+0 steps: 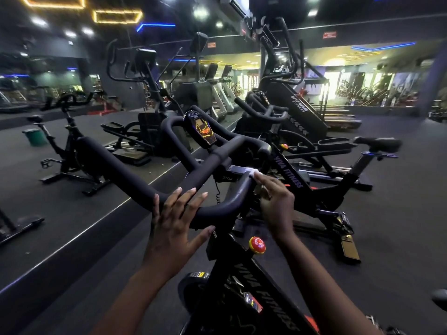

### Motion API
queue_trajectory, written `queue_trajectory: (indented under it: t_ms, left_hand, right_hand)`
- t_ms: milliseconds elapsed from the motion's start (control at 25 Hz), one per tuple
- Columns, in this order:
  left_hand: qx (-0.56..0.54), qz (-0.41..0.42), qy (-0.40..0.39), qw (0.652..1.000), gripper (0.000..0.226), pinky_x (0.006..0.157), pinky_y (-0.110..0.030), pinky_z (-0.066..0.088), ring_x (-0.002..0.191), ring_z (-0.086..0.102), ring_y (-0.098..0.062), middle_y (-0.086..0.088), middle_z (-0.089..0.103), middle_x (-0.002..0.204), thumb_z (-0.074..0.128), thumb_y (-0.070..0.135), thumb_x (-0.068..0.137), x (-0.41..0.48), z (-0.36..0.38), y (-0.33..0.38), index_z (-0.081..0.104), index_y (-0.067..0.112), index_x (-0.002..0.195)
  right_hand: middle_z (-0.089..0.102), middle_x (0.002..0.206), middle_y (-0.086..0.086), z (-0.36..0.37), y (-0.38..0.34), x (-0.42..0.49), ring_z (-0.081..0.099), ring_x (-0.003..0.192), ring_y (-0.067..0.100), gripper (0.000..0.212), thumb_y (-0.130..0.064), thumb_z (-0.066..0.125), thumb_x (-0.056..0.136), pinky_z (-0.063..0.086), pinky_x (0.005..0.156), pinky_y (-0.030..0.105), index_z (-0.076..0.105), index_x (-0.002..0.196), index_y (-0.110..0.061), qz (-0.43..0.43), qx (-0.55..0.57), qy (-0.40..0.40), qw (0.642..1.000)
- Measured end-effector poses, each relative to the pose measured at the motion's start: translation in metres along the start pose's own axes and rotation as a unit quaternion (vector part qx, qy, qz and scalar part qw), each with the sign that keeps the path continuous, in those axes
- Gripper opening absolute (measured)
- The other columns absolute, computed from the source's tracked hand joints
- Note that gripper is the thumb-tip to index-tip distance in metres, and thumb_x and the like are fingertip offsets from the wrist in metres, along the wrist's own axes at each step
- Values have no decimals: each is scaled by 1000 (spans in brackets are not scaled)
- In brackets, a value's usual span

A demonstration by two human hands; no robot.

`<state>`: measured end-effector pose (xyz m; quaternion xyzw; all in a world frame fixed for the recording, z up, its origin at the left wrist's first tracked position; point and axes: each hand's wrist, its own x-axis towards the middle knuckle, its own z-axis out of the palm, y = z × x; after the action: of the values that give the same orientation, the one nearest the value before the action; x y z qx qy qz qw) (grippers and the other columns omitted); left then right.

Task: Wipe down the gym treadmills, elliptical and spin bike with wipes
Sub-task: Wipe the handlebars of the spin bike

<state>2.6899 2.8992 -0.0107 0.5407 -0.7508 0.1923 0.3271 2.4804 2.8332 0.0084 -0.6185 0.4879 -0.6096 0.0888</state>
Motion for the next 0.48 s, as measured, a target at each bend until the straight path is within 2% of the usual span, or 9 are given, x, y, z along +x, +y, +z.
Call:
queue_trajectory:
  t_ms: [120, 240, 360, 480]
  left_hand:
    - [2, -2, -1, 1000, 64, 115, -41, -5, 137, 27, -18, 6, 38, 141, 18, 68, 90, 2, -1, 1, 36, 30, 139]
    - [3, -1, -3, 1000, 64, 115, -40, -7, 136, 27, -19, 5, 38, 141, 19, 68, 90, 1, 0, 2, 37, 29, 138]
    - [0, -2, -4, 1000, 64, 115, -41, -6, 136, 28, -20, 4, 40, 140, 19, 68, 91, 1, 1, 1, 38, 28, 138]
    - [-13, 10, -5, 1000, 63, 115, -41, -3, 138, 26, -19, 2, 42, 141, 19, 66, 92, 0, -3, 0, 39, 27, 138]
  right_hand:
    - [64, 98, -13, 16, -14, -39, 62, 89, 1, 55, 14, 58, 75, 45, 83, 13, 64, 111, -28, 92, 102, 81, 987]
    - [62, 94, -11, 28, -30, -70, 59, 84, -4, 50, 12, 60, 76, 39, 76, 1, 67, 109, -24, 135, 156, 134, 969]
    - [64, 93, -10, 31, -45, -102, 59, 90, -7, 46, 5, 60, 72, 40, 80, 3, 68, 110, -20, 89, 151, 127, 976]
    - [67, 104, -5, 16, -48, -106, 61, 100, 0, 43, 12, 65, 73, 45, 88, 13, 70, 107, -13, -17, 124, 70, 990]
